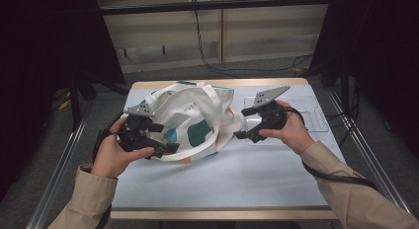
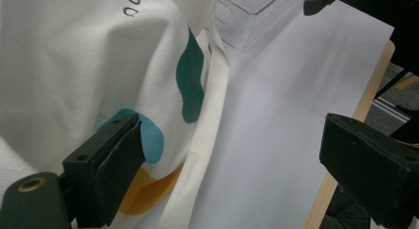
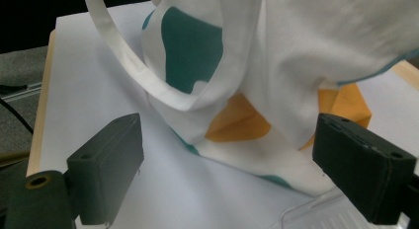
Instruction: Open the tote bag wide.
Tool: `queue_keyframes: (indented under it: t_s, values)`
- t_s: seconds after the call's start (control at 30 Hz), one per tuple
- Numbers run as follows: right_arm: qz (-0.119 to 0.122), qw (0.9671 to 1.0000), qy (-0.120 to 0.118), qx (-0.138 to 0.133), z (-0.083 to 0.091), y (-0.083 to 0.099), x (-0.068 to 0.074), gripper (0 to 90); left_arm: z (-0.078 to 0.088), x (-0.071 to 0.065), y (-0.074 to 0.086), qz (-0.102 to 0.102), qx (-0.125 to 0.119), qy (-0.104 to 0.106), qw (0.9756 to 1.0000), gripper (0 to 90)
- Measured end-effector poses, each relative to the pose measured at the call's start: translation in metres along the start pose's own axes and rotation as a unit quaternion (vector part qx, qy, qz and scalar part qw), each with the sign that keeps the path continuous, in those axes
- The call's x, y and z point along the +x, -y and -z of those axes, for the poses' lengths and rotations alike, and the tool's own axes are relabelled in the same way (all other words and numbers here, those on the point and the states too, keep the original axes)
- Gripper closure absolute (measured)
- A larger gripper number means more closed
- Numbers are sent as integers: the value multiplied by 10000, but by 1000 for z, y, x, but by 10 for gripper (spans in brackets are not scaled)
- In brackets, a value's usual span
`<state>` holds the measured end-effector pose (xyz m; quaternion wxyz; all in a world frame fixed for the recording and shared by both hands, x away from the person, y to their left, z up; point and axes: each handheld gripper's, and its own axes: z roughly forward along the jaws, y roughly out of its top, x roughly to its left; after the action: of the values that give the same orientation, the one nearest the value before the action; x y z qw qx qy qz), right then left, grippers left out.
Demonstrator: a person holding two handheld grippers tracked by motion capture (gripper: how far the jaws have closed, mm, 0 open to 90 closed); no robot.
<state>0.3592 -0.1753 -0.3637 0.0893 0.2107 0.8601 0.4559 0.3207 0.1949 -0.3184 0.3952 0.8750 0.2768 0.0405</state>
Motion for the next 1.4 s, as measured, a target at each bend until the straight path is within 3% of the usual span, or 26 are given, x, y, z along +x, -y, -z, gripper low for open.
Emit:
queue_keyframes:
  t_s: [0.63,1.07,1.4]
  values:
    - [187,9997,121,-83,-7,-38,-16,101,16,22,-22,39,26,-299,9995,96]
    - [188,9996,163,-140,-17,-55,-25,85,16,36,-28,83,44,-171,9998,98]
    - [302,9992,180,-171,-23,-67,-30,78,10,39,-31,66,109,-174,9998,108]
